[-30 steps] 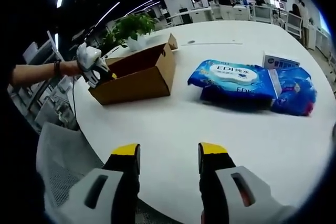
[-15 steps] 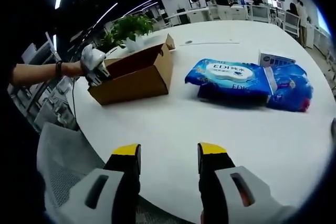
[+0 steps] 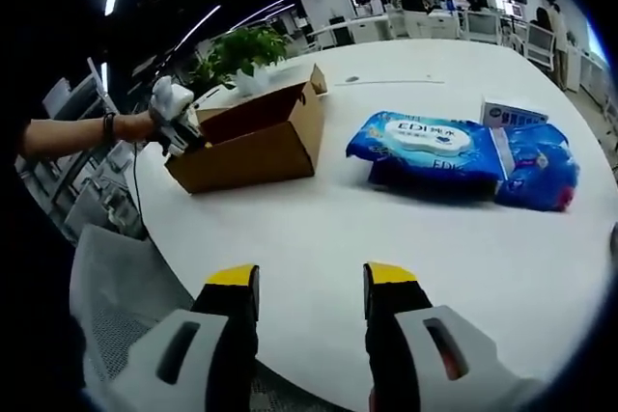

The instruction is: Operate the shoe box by opening the lid, removing the specified soft item, and placing it in the target area until the item is outside and the box remains undamaged.

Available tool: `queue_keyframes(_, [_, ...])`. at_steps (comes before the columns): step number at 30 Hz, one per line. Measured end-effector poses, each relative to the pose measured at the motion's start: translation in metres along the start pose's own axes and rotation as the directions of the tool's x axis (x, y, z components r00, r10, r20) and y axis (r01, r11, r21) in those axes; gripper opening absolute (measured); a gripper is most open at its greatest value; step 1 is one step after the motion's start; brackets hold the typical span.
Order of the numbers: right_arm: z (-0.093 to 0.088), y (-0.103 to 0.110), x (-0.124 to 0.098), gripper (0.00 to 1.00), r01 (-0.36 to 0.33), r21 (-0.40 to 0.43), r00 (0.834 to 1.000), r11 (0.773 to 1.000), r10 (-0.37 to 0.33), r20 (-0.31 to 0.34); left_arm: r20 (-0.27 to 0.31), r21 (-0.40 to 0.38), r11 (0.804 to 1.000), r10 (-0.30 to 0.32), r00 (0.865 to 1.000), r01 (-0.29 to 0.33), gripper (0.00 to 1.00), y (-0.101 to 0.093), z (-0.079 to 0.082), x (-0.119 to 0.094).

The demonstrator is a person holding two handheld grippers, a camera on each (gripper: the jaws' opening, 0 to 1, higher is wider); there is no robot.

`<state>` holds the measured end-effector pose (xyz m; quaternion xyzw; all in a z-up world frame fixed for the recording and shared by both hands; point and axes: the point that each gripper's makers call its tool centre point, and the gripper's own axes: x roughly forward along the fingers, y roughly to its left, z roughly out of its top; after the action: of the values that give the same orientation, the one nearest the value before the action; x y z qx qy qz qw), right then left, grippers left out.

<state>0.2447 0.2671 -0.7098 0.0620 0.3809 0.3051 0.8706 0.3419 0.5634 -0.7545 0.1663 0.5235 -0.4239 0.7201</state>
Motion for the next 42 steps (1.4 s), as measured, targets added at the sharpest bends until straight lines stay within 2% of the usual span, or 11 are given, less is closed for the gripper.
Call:
queue_keyframes(5, [0.001,0.001,0.001,0.41,-0.01,-0.009,1.0,1.0,0.01,-0.003,0.078,-0.045,0.998,-0.033,0.996,0.036,0.2,-0.005,0.014,-0.01])
queue_keyframes(10, [0.006,0.006,0.003,0.4,-0.033,-0.02,0.999,0.999,0.033,-0.001,0.177,-0.045,0.996,-0.063,0.982,0.072,0.2,-0.014,0.035,-0.024])
queue_keyframes(15, [0.014,0.013,0.004,0.4,-0.061,-0.045,0.998,0.997,0.062,0.0,0.236,0.017,0.994,-0.107,0.966,0.106,0.2,-0.032,0.052,-0.035])
queue_keyframes(20, [0.024,0.021,0.005,0.4,-0.09,-0.077,0.996,0.993,0.091,0.006,0.263,0.094,0.988,-0.142,0.954,0.121,0.2,-0.051,0.067,-0.043])
queue_keyframes(24, [0.033,0.028,0.007,0.4,-0.132,-0.123,0.991,0.984,0.134,0.012,0.276,0.173,0.975,-0.187,0.943,0.142,0.2,-0.074,0.08,-0.049])
queue_keyframes(32, [0.052,0.053,0.007,0.41,-0.227,-0.205,0.972,0.952,0.236,0.019,0.262,0.317,0.929,-0.279,0.924,0.19,0.2,-0.126,0.098,-0.053])
queue_keyframes(40, [0.065,0.079,0.005,0.41,-0.307,-0.254,0.946,0.917,0.324,0.027,0.204,0.426,0.872,-0.354,0.913,0.242,0.2,-0.172,0.102,-0.045])
queue_keyframes(42, [0.065,0.084,0.004,0.41,-0.325,-0.263,0.939,0.909,0.343,0.024,0.2,0.449,0.853,-0.387,0.9,0.267,0.2,-0.185,0.103,-0.044])
